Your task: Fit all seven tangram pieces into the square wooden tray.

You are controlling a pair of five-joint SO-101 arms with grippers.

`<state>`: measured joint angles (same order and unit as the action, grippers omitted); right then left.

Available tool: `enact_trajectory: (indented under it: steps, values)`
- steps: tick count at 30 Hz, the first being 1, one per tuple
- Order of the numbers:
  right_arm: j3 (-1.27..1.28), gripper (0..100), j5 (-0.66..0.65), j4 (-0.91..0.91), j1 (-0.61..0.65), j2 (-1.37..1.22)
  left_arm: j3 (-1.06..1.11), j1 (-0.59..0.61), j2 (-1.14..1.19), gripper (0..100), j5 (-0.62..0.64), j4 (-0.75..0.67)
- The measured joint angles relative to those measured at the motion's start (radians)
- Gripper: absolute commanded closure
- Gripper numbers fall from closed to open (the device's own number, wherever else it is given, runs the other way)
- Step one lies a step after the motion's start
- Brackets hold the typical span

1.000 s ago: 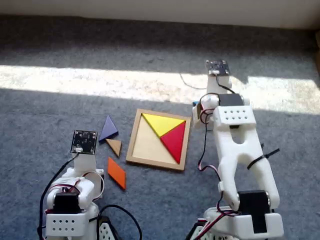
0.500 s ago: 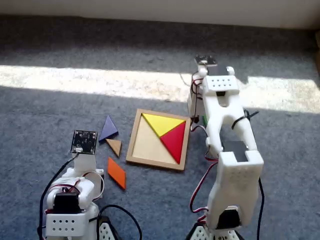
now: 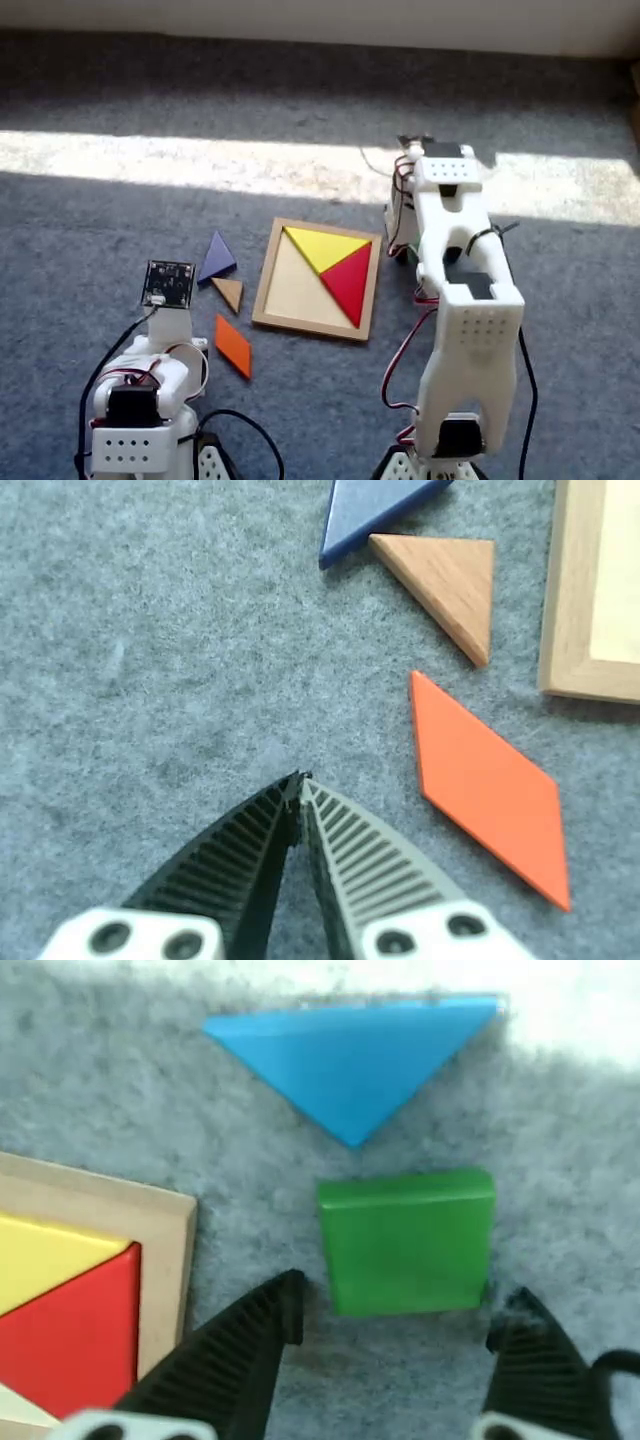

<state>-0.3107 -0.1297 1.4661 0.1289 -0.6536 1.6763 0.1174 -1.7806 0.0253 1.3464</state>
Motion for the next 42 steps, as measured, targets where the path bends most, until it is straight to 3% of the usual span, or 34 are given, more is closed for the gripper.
enact_trajectory:
  steps: [12, 19, 42]
  values:
    - [-0.063, 80.6, 0.000, 0.000, -0.011, -0.005, 0.000, 0.000, 0.000, 99, 0.000, 0.000]
    - [-0.167, 68.4, 0.040, 0.063, -0.017, -0.006, 0.000, 0.000, 0.000, 99, 0.000, 0.000]
    - [-0.175, 68.4, 0.057, -0.028, 0.006, -0.044, 0.000, 0.000, 0.000, 99, 0.000, 0.000]
